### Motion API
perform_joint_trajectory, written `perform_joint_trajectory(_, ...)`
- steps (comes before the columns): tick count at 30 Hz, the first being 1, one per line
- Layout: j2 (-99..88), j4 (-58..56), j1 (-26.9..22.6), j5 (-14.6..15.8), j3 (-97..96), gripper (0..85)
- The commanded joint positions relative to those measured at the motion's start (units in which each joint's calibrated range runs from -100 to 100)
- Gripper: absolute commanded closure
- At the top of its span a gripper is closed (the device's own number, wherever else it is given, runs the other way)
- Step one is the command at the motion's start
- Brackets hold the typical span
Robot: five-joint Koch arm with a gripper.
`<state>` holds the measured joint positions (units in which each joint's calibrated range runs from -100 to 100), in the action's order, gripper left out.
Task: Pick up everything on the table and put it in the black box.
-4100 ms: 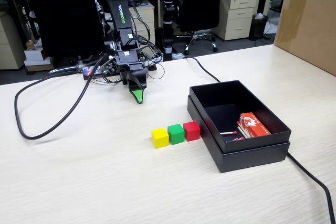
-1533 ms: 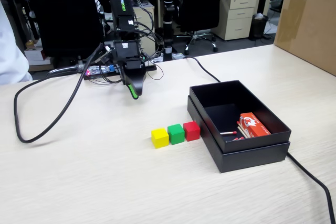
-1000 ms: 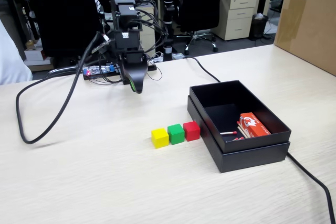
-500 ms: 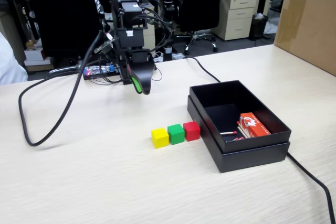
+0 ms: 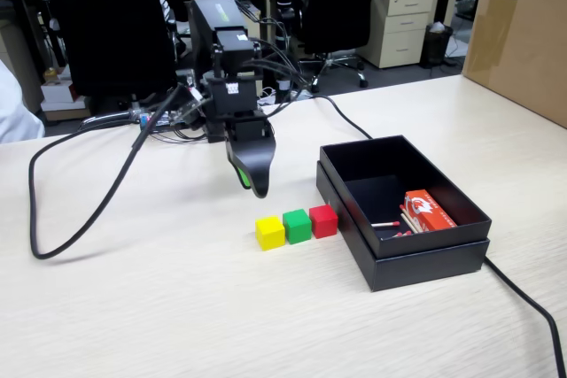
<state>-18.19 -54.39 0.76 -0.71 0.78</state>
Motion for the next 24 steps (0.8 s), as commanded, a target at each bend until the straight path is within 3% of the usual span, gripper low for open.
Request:
perform_joint_trajectory(1,1.7,-0.3,-0.6,0.4,5.5,38.4)
perform_joint_trajectory(24,23.8,-2.9,-0.2,1.3,17.4,42.3)
